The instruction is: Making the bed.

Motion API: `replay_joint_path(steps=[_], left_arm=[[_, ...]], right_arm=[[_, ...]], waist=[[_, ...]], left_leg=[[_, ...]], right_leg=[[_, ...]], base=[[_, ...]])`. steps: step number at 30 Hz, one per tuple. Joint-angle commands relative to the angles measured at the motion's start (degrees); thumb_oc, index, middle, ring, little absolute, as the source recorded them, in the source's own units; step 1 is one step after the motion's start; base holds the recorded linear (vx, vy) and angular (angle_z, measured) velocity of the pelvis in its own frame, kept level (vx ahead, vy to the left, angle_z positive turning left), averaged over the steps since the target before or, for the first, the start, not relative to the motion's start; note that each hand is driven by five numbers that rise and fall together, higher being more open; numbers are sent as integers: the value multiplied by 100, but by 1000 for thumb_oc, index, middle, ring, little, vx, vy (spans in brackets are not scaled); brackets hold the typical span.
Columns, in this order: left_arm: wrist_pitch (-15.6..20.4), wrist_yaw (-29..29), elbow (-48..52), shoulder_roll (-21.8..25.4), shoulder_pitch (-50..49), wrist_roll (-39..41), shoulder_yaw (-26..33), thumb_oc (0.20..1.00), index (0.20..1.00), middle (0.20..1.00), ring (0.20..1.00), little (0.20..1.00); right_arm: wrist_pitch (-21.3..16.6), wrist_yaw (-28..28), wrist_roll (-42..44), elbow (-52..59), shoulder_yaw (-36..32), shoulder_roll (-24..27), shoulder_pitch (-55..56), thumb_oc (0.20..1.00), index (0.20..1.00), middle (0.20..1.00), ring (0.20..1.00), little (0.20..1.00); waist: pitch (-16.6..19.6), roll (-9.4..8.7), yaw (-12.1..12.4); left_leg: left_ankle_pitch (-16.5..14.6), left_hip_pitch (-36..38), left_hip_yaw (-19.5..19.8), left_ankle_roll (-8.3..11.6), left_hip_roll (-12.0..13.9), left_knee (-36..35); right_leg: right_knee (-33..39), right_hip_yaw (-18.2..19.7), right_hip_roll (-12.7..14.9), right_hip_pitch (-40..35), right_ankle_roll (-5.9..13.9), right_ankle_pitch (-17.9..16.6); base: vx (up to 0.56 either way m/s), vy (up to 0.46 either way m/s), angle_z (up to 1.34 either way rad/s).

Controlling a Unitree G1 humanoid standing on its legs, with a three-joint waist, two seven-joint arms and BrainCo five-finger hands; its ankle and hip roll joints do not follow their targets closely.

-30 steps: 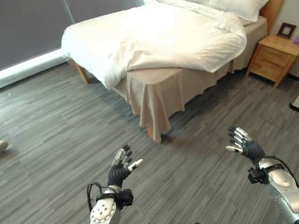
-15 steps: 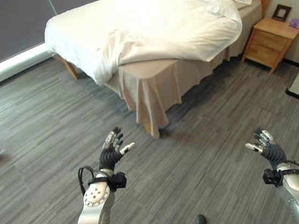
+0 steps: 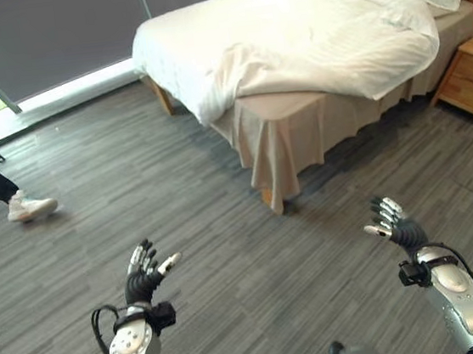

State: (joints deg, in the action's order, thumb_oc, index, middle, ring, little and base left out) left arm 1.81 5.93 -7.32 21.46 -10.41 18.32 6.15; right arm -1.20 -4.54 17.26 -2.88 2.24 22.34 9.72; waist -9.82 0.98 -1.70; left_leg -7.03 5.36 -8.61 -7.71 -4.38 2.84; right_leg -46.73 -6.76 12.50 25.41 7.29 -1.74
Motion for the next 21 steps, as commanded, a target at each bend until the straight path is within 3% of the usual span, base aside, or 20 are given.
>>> replay_joint_path(steps=[1, 2, 3, 5, 7, 8, 9, 10, 12, 13, 15, 16, 17, 18, 19, 21], left_arm=[[279, -43, 451, 272, 317, -285, 220, 1000, 1000, 1000, 1000, 1000], [349, -20, 471, 285, 396, -184, 263, 1000, 1000, 1000, 1000, 1000], [351, -20, 469, 286, 398, -184, 261, 1000, 1000, 1000, 1000, 1000], [401, 57, 388, 308, 593, -155, 251, 1000, 1000, 1000, 1000, 1000], [459, 126, 339, 311, 785, -216, 134, 1000, 1000, 1000, 1000, 1000], [481, 155, 283, 188, 826, -131, 53, 1000, 1000, 1000, 1000, 1000], [528, 160, 295, 78, 821, -36, 29, 1000, 1000, 1000, 1000, 1000], [528, 160, 295, 78, 822, -36, 29, 1000, 1000, 1000, 1000, 1000], [558, 307, 306, -90, 949, 314, -14, 1000, 1000, 1000, 1000, 1000], [557, 250, 339, -95, 943, 377, -37, 1000, 1000, 1000, 1000, 1000], [544, 185, 393, -68, 894, 416, -91, 1000, 1000, 1000, 1000, 1000], [539, 249, 375, -75, 880, 394, -120, 1000, 1000, 1000, 1000, 1000], [492, 245, 298, -139, 855, 457, -134, 1000, 1000, 1000, 1000, 1000], [493, 246, 293, -137, 866, 459, -133, 1000, 1000, 1000, 1000, 1000], [503, 226, 258, -149, 837, 473, -121, 1000, 1000, 1000, 1000, 1000], [530, 196, 207, -159, 725, 480, -107, 1000, 1000, 1000, 1000, 1000]], right_arm=[[-298, -46, -67, 14, -177, -31, -469, 1000, 1000, 1000, 1000, 1000], [-360, -13, -17, 7, -260, -5, -368, 1000, 1000, 1000, 1000, 1000], [-360, -12, -17, 8, -262, -6, -367, 1000, 1000, 1000, 1000, 1000], [-416, 1, -56, 78, -326, 61, -294, 1000, 1000, 1000, 1000, 1000], [-445, 18, -6, 119, -388, 103, -221, 1000, 1000, 1000, 1000, 1000], [-473, -24, 182, 164, -451, 94, -98, 1000, 1000, 1000, 1000, 1000], [-532, -10, 255, 68, -497, 99, -83, 1000, 1000, 1000, 1000, 1000], [-535, -11, 257, 64, -498, 100, -85, 1000, 1000, 1000, 1000, 1000], [-576, 197, 420, -19, -485, 194, -278, 1000, 1000, 1000, 1000, 1000], [-664, 167, 598, 68, -512, 198, -290, 1000, 1000, 1000, 1000, 1000], [-681, 242, 641, 56, -553, 288, -305, 1000, 1000, 1000, 1000, 1000], [-687, 343, 613, 12, -573, 345, -335, 1000, 1000, 1000, 1000, 1000], [-657, 441, 629, 12, -614, 408, -381, 1000, 1000, 1000, 1000, 1000], [-653, 449, 633, 14, -614, 409, -391, 1000, 1000, 1000, 1000, 1000], [-689, 432, 694, 82, -664, 418, -385, 1000, 1000, 1000, 1000, 1000], [-736, 346, 737, 157, -721, 393, -318, 1000, 1000, 1000, 1000, 1000]], waist=[[-21, 108, 74], [37, 169, 19], [33, 178, 32], [117, 95, 15], [153, 80, -50], [245, 80, -166], [283, 79, -193], [287, 75, -185], [193, 39, -207], [106, -41, -161], [-82, -20, -78], [-137, -86, -59], [-189, -177, 3], [-182, -230, -44], [-160, -293, -71], [-84, -416, -90]], left_leg=[[-104, 820, -201, 33, 134, -784], [-162, 937, -270, 198, 243, -784], [-160, 941, -283, 201, 253, -784], [-193, 1091, -420, 402, 325, -784], [-201, 1241, -490, 489, 441, -784], [79, 1344, -393, 656, 618, -481], [585, 1190, -396, 807, 832, 328], [565, 1159, -400, 812, 836, 379], [1263, 108, -411, 910, 1352, 2858], [1562, -232, -521, 898, 1567, 3658], [1348, -765, -464, 833, 1892, 4678], [1290, -1016, -533, 874, 1959, 4759], [990, -1451, -485, 964, 1892, 4297], [1010, -1491, -533, 870, 1845, 4283], [958, -1575, -596, 930, 1765, 3796], [1014, -1562, -646, 945, 1383, 2728]], right_leg=[[1903, -350, -400, -1052, -12, -173], [3524, -407, -619, -1255, 50, -264], [3593, -406, -640, -1288, 42, -305], [4943, -396, -856, -1464, 153, -506], [5121, -395, -904, -1528, 189, -611], [4755, -226, -1043, -1651, 3, -391], [4599, -88, -1188, -1806, -188, -306], [4611, -80, -1191, -1800, -198, -317], [4548, -101, -1394, -2165, -641, -42], [4564, -64, -1487, -2369, -857, 139], [4648, -26, -1735, -2719, -1131, 358], [4718, -30, -1726, -2862, -1200, 411], [4769, -31, -1628, -3087, -1157, 394], [4848, -105, -1565, -3089, -1168, 357], [4907, -134, -1498, -3148, -1141, 350], [4999, -156, -1312, -3234, -1067, 314]], base=[[427, -153, -25], [348, -141, -30], [400, -215, -20], [403, -235, -9], [581, -302, -17], [816, -435, -4], [657, -369, 5], [447, -313, 42], [424, -423, 42], [411, -488, -9], [342, -377, -44], [421, -318, -51], [295, -222, -22], [282, -147, 14], [186, -36, 36], [332, 19, 22]])
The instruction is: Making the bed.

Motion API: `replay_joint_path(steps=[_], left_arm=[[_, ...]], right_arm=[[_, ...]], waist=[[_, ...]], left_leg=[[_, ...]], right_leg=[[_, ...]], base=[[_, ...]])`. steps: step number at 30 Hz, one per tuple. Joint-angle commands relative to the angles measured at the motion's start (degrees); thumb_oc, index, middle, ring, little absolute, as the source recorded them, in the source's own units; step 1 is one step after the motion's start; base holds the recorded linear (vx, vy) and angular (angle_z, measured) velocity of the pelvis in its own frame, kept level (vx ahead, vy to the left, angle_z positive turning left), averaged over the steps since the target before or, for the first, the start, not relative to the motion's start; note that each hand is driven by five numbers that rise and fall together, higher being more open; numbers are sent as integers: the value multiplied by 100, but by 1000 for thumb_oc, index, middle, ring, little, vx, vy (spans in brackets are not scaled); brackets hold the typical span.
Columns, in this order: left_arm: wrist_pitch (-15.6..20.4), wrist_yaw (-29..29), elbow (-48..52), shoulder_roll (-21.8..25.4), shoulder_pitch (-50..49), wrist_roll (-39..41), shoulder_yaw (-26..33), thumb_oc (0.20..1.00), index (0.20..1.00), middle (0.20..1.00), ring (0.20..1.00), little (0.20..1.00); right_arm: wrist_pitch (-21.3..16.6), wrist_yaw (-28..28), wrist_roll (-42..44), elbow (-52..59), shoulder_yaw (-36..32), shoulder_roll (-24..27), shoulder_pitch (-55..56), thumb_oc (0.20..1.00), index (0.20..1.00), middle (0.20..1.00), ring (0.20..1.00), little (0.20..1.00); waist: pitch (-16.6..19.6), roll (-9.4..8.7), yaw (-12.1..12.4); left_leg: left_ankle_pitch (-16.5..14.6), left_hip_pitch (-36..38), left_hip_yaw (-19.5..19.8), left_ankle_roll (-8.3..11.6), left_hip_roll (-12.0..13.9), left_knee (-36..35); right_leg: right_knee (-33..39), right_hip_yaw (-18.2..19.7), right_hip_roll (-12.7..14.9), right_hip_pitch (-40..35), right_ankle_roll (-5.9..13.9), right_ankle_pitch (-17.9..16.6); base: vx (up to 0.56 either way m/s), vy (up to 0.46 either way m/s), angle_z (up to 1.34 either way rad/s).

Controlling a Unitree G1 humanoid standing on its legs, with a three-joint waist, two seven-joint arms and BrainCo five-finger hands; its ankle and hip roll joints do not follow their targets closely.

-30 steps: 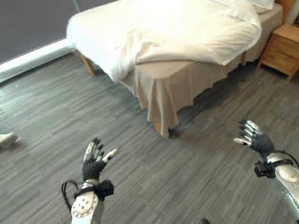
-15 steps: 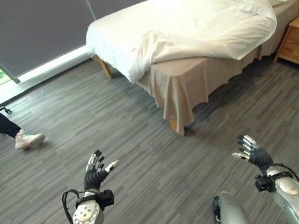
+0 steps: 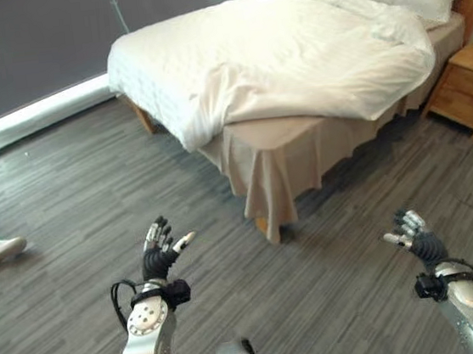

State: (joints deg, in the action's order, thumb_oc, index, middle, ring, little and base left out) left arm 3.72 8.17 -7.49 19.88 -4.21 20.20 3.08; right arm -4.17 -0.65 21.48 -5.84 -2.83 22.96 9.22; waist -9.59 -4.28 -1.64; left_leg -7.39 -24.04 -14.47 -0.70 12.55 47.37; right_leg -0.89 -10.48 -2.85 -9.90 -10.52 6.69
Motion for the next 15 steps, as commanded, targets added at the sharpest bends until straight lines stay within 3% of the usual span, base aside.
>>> replay_joint_path(steps=[1, 3, 4, 6, 10, 11, 14, 15], left_arm=[[343, -25, 145, -19, 28, 268, 227, 1000, 1000, 1000, 1000, 1000], [364, -48, 150, -37, -103, 211, 287, 1000, 1000, 1000, 1000, 1000], [373, -42, 166, -46, -131, 121, 312, 1000, 1000, 1000, 1000, 1000], [371, -83, 201, -69, -144, 73, 318, 1000, 1000, 1000, 1000, 1000], [386, -117, 161, -30, -68, 41, 342, 1000, 1000, 1000, 1000, 1000], [383, -116, 163, -26, -68, 40, 346, 1000, 1000, 1000, 1000, 1000], [402, -7, 180, 114, 36, 13, 396, 1000, 1000, 1000, 1000, 1000], [394, -18, 207, 225, 63, -2, 419, 1000, 1000, 1000, 1000, 1000]], right_arm=[[-452, -64, 254, 442, -213, 342, -245, 1000, 1000, 1000, 1000, 1000], [-441, -119, 193, 390, -187, 312, -216, 1000, 1000, 1000, 1000, 1000], [-452, -130, 141, 374, -159, 296, -216, 1000, 1000, 1000, 1000, 1000], [-416, -161, 92, 423, -197, 275, -196, 1000, 1000, 1000, 1000, 1000], [-420, -127, 20, 343, -227, 42, -292, 1000, 1000, 1000, 1000, 1000], [-419, -125, 19, 342, -223, 38, -296, 1000, 1000, 1000, 1000, 1000], [-397, -173, 7, 380, -8, -87, -490, 1000, 1000, 1000, 1000, 1000], [-371, -247, -82, 445, 49, -99, -537, 1000, 1000, 1000, 1000, 1000]], waist=[[-71, 122, -75], [28, 130, -50], [76, 161, -73], [146, 185, -110], [441, 204, -110], [440, 201, -93], [293, 291, -64], [149, 343, -67]], left_leg=[[1038, 1358, 50, 242, -613, -2489], [1118, 1610, 477, 190, -1164, -3827], [1380, 1729, 642, 257, -1326, -4564], [1499, 1818, 545, 322, -1358, -4817], [912, 2197, 333, -91, -1470, -4856], [916, 2216, 313, -102, -1474, -4885], [790, 2585, 175, -329, -1462, -5041], [722, 2852, 87, -455, -1481, -5169]], right_leg=[[405, 206, 253, 304, 766, -532], [429, 257, 285, 172, 893, -506], [494, 226, 254, 91, 939, -492], [552, 215, 230, -56, 977, -474], [312, 241, 467, -176, 1263, -358], [272, 263, 476, -156, 1274, -336], [-1324, 311, 652, 478, 1484, -739], [-2354, 228, 813, 985, 1554, -929]], base=[[358, 131, 9], [398, 169, 6], [419, 135, -13], [417, 119, -23], [505, 254, -34], [292, 197, -15], [257, 260, -17], [276, 294, -32]])
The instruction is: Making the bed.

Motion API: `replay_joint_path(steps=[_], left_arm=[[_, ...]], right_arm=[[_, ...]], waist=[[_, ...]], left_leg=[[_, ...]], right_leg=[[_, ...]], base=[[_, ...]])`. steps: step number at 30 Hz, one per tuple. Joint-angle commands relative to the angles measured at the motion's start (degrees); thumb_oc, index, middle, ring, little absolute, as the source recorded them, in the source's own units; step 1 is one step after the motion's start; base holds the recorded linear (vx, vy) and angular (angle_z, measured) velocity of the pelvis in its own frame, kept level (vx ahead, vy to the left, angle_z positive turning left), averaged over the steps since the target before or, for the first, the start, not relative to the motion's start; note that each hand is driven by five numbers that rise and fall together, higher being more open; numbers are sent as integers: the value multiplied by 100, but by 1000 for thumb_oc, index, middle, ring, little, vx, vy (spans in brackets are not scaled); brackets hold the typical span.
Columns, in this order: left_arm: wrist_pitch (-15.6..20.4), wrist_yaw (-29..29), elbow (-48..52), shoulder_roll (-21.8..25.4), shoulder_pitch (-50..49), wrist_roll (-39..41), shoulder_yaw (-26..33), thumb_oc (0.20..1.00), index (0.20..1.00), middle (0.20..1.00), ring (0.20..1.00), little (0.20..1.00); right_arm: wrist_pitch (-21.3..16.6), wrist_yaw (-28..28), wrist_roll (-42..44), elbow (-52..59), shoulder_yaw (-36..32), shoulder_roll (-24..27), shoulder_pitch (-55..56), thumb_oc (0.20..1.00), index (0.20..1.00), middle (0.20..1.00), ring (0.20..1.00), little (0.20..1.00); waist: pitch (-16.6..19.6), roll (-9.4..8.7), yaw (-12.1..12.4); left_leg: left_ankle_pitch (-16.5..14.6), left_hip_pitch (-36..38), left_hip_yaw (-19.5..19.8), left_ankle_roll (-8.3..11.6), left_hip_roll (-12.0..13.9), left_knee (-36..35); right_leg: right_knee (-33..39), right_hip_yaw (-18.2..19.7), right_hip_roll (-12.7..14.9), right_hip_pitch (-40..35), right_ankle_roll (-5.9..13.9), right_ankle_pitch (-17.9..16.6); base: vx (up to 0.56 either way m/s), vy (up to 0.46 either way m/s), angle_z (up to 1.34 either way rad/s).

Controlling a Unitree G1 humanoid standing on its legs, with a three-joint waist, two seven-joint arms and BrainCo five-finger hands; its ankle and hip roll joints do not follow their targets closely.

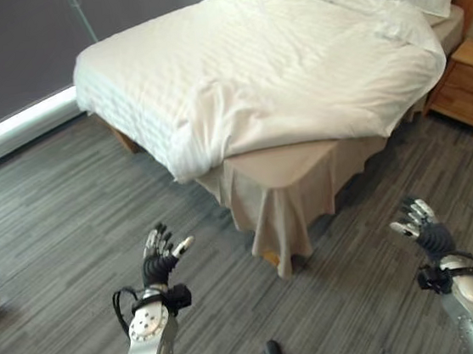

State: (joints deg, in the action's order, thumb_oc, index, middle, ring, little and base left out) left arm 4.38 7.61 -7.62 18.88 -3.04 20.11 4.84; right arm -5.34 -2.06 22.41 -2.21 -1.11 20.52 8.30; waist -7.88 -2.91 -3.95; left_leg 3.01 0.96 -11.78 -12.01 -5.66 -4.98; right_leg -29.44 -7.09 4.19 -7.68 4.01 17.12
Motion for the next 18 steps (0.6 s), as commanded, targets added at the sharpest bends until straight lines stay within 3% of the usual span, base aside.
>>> replay_joint_path(steps=[1, 3, 4, 5, 7, 8, 9, 13, 14, 18], left_arm=[[317, 17, 238, 349, -60, 0, 229, 1000, 1000, 1000, 1000, 1000], [296, 4, 252, 375, -65, -9, 224, 1000, 1000, 1000, 1000, 1000], [260, -38, 308, 394, -87, -24, 230, 1000, 1000, 1000, 1000, 1000], [259, -39, 309, 393, -89, -24, 230, 1000, 1000, 1000, 1000, 1000], [257, -117, 334, 379, -158, 18, 231, 1000, 1000, 1000, 1000, 1000], [255, -153, 295, 365, -204, 40, 201, 1000, 1000, 1000, 1000, 1000], [255, -153, 294, 365, -203, 40, 201, 1000, 1000, 1000, 1000, 1000], [261, -201, 188, 367, -250, -32, 137, 1000, 1000, 1000, 1000, 1000], [258, -214, 161, 377, -288, -102, 179, 1000, 1000, 1000, 1000, 1000], [277, -188, 159, 342, -365, -130, 242, 1000, 1000, 1000, 1000, 1000]], right_arm=[[-254, -107, -207, 51, -118, 126, -427, 1000, 1000, 1000, 1000, 1000], [-226, -89, -224, 24, -113, 100, -419, 1000, 1000, 1000, 1000, 1000], [-179, -76, -189, -11, -130, 39, -383, 1000, 1000, 1000, 1000, 1000], [-179, -76, -189, -11, -130, 40, -381, 1000, 1000, 1000, 1000, 1000], [-142, -116, -185, -12, -188, 36, -296, 1000, 1000, 1000, 1000, 1000], [-150, -118, -214, -21, -234, 47, -222, 1000, 1000, 1000, 1000, 1000], [-150, -118, -215, -20, -234, 47, -221, 1000, 1000, 1000, 1000, 1000], [-163, -178, -292, 77, -254, 149, -166, 1000, 1000, 1000, 1000, 1000], [-148, -230, -444, 173, -267, 266, -177, 1000, 1000, 1000, 1000, 1000], [-156, -236, -567, 150, -250, 385, -242, 1000, 1000, 1000, 1000, 1000]], waist=[[-48, 221, 156], [-76, 241, 145], [-79, 337, 141], [-81, 345, 136], [-59, 392, 113], [-19, 372, 102], [-17, 377, 111], [23, 281, 146], [31, 238, 220], [22, 171, 270]], left_leg=[[-371, 469, -218, 643, 307, 18], [-429, 568, -246, 611, 300, -2], [-514, 660, -322, 602, 358, -2], [-515, 664, -317, 605, 367, -2], [-560, 695, -299, 641, 426, -2], [-608, 725, -253, 678, 445, -2], [-606, 722, -263, 679, 453, -2], [-686, 800, -201, 731, 460, -2], [-719, 879, -199, 772, 469, -2], [-782, 1001, -116, 824, 502, -2]], right_leg=[[262, -193, 219, 890, 102, -1994], [146, -288, 323, 1008, 89, -2009], [482, -546, 505, 1067, 66, -1964], [504, -556, 496, 1050, 63, -1974], [1134, -510, 411, 1033, 54, -1944], [1866, -275, 247, 952, 100, -1978], [1902, -271, 235, 943, 94, -2002], [2956, 377, -32, 1036, 212, -2247], [3201, 230, -48, 1101, 285, -2414], [3115, 49, -44, 986, 274, -2332]], base=[[213, 232, -32], [173, 148, -12], [189, 154, -6], [179, 105, -3], [188, -4, 11], [199, -31, 18], [207, -58, 13], [176, -111, 12], [194, -165, 23], [187, -209, 12]])
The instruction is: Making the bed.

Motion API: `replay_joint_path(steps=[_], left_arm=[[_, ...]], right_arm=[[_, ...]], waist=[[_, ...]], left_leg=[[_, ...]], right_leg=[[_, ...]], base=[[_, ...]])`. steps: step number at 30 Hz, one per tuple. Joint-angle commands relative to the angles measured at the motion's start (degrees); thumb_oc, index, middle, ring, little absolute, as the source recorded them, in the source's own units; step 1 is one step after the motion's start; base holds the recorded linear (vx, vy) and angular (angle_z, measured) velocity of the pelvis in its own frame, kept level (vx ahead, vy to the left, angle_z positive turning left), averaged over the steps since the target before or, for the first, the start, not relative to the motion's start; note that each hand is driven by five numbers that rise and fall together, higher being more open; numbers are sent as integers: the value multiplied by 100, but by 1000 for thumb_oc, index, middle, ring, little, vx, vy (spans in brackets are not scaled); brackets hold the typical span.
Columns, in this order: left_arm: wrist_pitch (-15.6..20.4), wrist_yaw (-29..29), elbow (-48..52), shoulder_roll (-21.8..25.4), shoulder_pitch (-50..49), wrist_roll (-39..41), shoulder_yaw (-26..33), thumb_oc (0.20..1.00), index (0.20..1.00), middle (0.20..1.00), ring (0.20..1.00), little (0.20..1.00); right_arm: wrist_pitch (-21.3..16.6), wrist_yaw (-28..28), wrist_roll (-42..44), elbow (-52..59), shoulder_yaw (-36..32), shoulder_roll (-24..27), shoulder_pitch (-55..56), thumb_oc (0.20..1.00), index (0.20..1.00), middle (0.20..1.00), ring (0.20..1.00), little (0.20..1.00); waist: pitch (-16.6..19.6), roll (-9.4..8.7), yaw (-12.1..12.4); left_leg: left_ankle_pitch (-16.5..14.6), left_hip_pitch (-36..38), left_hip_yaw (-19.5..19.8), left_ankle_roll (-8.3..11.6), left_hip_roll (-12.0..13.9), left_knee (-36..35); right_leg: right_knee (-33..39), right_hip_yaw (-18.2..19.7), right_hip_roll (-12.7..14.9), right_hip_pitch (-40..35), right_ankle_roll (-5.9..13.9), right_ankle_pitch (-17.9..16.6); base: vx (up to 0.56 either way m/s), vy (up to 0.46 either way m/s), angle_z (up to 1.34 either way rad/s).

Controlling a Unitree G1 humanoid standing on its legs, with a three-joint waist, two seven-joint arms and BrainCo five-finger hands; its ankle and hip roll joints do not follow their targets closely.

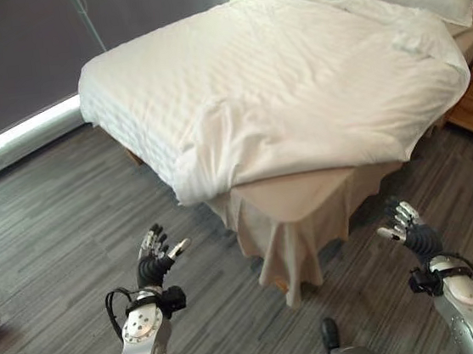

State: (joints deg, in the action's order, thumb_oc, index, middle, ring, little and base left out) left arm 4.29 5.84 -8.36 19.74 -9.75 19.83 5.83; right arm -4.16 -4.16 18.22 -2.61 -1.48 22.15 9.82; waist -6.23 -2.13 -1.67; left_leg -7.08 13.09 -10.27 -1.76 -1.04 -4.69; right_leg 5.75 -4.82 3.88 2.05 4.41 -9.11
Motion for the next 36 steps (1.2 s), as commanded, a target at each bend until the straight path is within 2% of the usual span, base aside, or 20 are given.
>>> replay_joint_path(steps=[1, 2, 3, 6, 7, 8, 10, 12, 13, 17, 19, 20, 25, 26, 27, 33, 36], left_arm=[[294, 5, 215, 213, 294, -68, 185, 1000, 1000, 1000, 1000, 1000], [292, 6, 219, 210, 291, -68, 188, 1000, 1000, 1000, 1000, 1000], [341, 19, 231, 105, 271, 68, 244, 1000, 1000, 1000, 1000, 1000], [350, 17, 198, 56, 291, 131, 235, 1000, 1000, 1000, 1000, 1000], [370, 23, 115, 45, 390, 191, 211, 1000, 1000, 1000, 1000, 1000], [374, 23, 108, 44, 399, 193, 211, 1000, 1000, 1000, 1000, 1000], [409, 12, 108, 43, 502, 280, 110, 1000, 1000, 1000, 1000, 1000], [406, -39, 137, 40, 523, 338, 42, 1000, 1000, 1000, 1000, 1000], [399, -36, 141, 24, 532, 361, -26, 1000, 1000, 1000, 1000, 1000], [357, -66, 120, -13, 515, 407, -148, 1000, 1000, 1000, 1000, 1000], [366, -52, 86, -22, 448, 394, -150, 1000, 1000, 1000, 1000, 1000], [371, -36, 43, -7, 389, 316, -151, 1000, 1000, 1000, 1000, 1000], [335, -77, 30, -17, 339, 290, -88, 1000, 1000, 1000, 1000, 1000], [319, -100, 45, 78, 347, 170, -38, 1000, 1000, 1000, 1000, 1000], [319, -100, 46, 83, 345, 170, -41, 1000, 1000, 1000, 1000, 1000], [353, 61, 9, 707, 963, -430, 187, 1000, 1000, 1000, 1000, 1000], [422, 307, -153, 1441, 1958, -881, 134, 1000, 1000, 1000, 1000, 1000]], right_arm=[[-272, -47, -184, 198, -212, 277, -461, 1000, 1000, 1000, 1000, 1000], [-274, -48, -184, 192, -209, 280, -466, 1000, 1000, 1000, 1000, 1000], [-305, -54, -269, 181, -218, 537, -658, 1000, 1000, 1000, 1000, 1000], [-337, -78, -359, 253, -245, 734, -716, 1000, 1000, 1000, 1000, 1000], [-374, -206, -388, 386, -196, 968, -860, 1000, 1000, 1000, 1000, 1000], [-377, -208, -384, 381, -197, 972, -867, 1000, 1000, 1000, 1000, 1000], [-406, -329, -352, 450, -77, 1157, -1012, 1000, 1000, 1000, 1000, 1000], [-392, -353, -394, 474, -38, 1300, -1071, 1000, 1000, 1000, 1000, 1000], [-366, -353, -445, 441, 33, 1368, -1150, 1000, 1000, 1000, 1000, 1000], [-366, -222, -445, 357, 72, 1359, -1242, 1000, 1000, 1000, 1000, 1000], [-378, -196, -416, 365, 89, 1266, -1204, 1000, 1000, 1000, 1000, 1000], [-388, -229, -469, 386, 140, 1207, -1163, 1000, 1000, 1000, 1000, 1000], [-331, -235, -450, 408, 79, 948, -959, 1000, 1000, 1000, 1000, 1000], [-314, -246, -374, 410, 17, 672, -721, 1000, 1000, 1000, 1000, 1000], [-309, -247, -375, 420, 13, 666, -710, 1000, 1000, 1000, 1000, 1000], [-344, -381, -27, 475, -96, 227, -281, 1000, 1000, 1000, 1000, 1000], [-582, -172, 167, 494, -413, -40, -109, 1000, 1000, 1000, 1000, 1000]], waist=[[-107, 74, 79], [-112, 76, 66], [-52, 75, 111], [-28, 64, 95], [-52, -2, 118], [-58, -4, 106], [-128, -96, 131], [-195, -156, 139], [-203, -181, 186], [-168, -219, 127], [-128, -140, 137], [-138, -78, 149], [-81, 5, 121], [-37, 76, 62], [-36, 72, 80], [-9, 118, -89], [-20, 144, -292]], left_leg=[[235, -196, -237, -169, 80, -31], [235, -190, -226, -164, 83, -31], [344, -179, -113, -45, 225, 3], [424, -270, -35, 61, 318, 215], [597, -435, -28, 211, 419, 632], [584, -458, -13, 217, 423, 671], [783, -679, -20, 367, 535, 1262], [827, -913, 124, 419, 581, 1868], [875, -961, 215, 424, 558, 1918], [632, -1107, 360, 304, 369, 946], [786, -1117, 539, 306, 213, 310], [828, -1154, 645, 280, 123, 237], [814, -950, 610, 230, 112, -31], [679, -855, 518, 122, 58, -31], [674, -848, 502, 120, 58, -31], [442, -782, 178, -50, -2, -31], [353, -826, -93, -82, 17, -31]], right_leg=[[-415, -181, -30, -53, 171, 446], [-429, -192, -29, -56, 166, 462], [-480, -245, -129, -181, -14, 690], [-415, -332, -188, -324, -116, 792], [-382, -436, -222, -453, -217, 880], [-378, -449, -222, -455, -222, 880], [-352, -554, -225, -590, -338, 949], [-285, -614, -263, -743, -439, 1007], [-248, -629, -273, -800, -463, 1043], [-95, -796, -179, -881, -379, 1033], [-75, -818, -193, -875, -351, 1041], [-118, -784, -211, -867, -329, 1060], [-118, -659, -188, -921, -323, 1116], [-76, -576, -126, -973, -245, 1079], [-75, -560, -125, -974, -243, 1078], [-75, -239, -35, -858, -86, 1002], [-75, 32, -52, -644, 3, 912]], base=[[140, -174, 22], [274, -423, 23], [201, -332, 28], [217, -411, 46], [92, -237, 41], [121, -334, 40], [84, -262, 7], [100, -240, 28], [106, -188, 23], [70, -34, 14], [129, 113, 14], [120, 119, 1], [160, 181, -14], [171, 234, -24], [225, 306, -23], [135, 190, -33], [112, 178, -46]])
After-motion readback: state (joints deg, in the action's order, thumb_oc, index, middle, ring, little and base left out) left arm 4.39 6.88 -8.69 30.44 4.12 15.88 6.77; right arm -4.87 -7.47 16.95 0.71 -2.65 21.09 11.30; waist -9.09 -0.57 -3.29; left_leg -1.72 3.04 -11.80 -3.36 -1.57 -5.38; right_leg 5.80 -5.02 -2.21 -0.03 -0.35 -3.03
